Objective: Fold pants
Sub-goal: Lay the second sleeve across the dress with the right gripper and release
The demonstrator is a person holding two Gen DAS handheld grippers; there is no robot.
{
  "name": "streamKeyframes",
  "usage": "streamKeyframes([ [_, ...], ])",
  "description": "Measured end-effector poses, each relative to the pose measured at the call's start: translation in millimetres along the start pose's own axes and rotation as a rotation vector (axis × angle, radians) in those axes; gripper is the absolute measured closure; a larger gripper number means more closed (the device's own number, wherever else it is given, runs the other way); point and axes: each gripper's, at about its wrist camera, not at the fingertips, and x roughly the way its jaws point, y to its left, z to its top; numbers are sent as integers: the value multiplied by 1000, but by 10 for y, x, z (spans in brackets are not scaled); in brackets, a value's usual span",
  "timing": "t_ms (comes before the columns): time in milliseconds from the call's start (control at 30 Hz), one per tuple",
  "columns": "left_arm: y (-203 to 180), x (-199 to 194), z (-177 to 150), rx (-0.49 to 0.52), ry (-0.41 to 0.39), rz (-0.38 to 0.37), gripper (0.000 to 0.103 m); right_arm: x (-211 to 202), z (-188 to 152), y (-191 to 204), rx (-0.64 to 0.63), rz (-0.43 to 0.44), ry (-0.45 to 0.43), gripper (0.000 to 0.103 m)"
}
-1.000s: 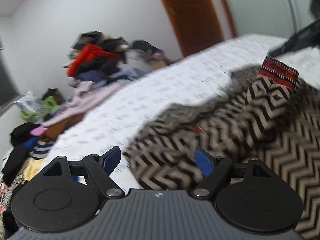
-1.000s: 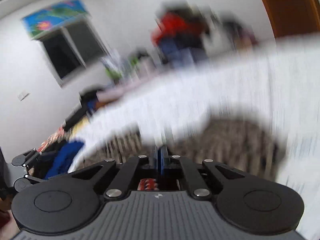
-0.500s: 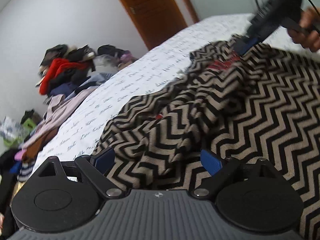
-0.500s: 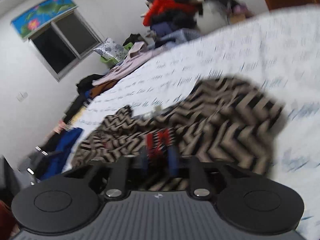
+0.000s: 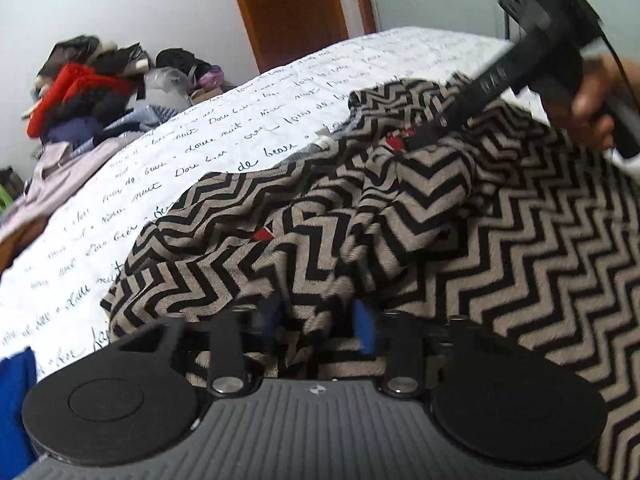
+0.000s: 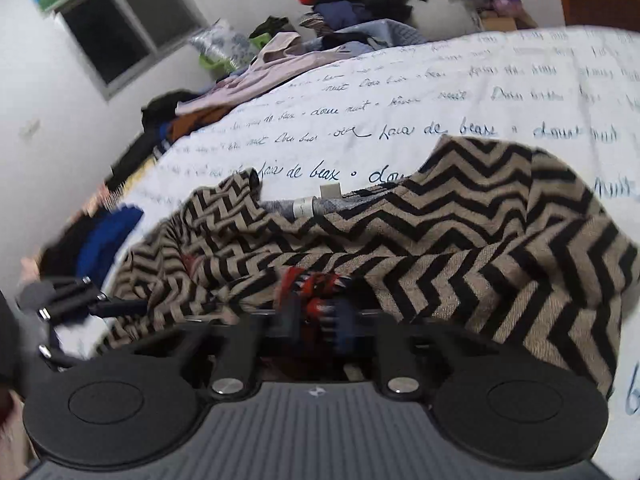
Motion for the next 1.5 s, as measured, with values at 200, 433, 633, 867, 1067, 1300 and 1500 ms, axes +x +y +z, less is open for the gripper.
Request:
streamKeyframes([
  [200,132,-238,177,-161,-200,68,83,-552,53,201,-157,-80,-313,92],
  [433,-245,-13,227,-32,-116,-43,77,-946,-220,32,-245,-243,-359,88],
  [633,-424,80,107,-26,-71,-124,69,-1006,-447,-387,-14,-444,-256,86],
  [867,-408,-146,163,-44,-187,41,26,-841,-223,-63,-44,-229,-266,85],
  [1067,-191,58,145,-196,-26,54,24,-338,-362,-16,-69,-305,-103,75],
  [1300,-203,36,138,-336,-6,106,19,-532,-467,236,-140,-306,-190,27],
  [1500,-255,6,28,-359,28,154,18,-528,-599,294,-144,-328,-154,27],
])
